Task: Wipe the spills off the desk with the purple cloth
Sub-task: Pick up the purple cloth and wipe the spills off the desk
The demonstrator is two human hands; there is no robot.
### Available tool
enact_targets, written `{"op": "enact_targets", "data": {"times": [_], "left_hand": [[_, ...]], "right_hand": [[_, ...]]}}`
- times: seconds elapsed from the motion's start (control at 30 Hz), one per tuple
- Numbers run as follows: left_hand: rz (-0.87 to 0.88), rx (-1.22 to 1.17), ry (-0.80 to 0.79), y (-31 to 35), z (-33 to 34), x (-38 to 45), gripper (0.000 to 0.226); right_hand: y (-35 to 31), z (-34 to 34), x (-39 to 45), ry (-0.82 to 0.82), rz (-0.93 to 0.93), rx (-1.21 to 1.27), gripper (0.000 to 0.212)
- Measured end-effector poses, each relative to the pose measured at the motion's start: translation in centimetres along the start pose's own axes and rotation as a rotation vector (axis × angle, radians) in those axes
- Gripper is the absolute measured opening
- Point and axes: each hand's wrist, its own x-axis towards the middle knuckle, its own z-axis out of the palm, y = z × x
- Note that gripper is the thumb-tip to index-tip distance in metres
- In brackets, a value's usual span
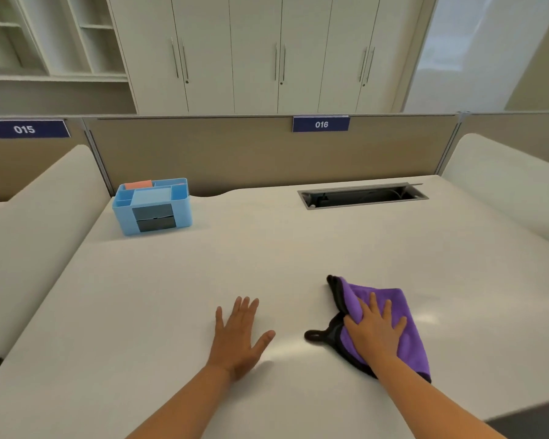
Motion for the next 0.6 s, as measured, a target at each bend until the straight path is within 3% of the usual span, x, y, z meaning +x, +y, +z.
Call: {"op": "enact_targets", "data": {"times": [0.23,0.6], "left_hand": [[0.133,-0.025,-0.080,4.1,1.8,4.3,0.069],[0.071,0.003,-0.130,7.5,4.1,12.5,0.069]], "right_hand": [[1.8,-1.5,5.9,0.006,0.189,-0.001,0.065],[3.7,-2.4,16.3,0.006,0.131,-0.056,0.069]]}}
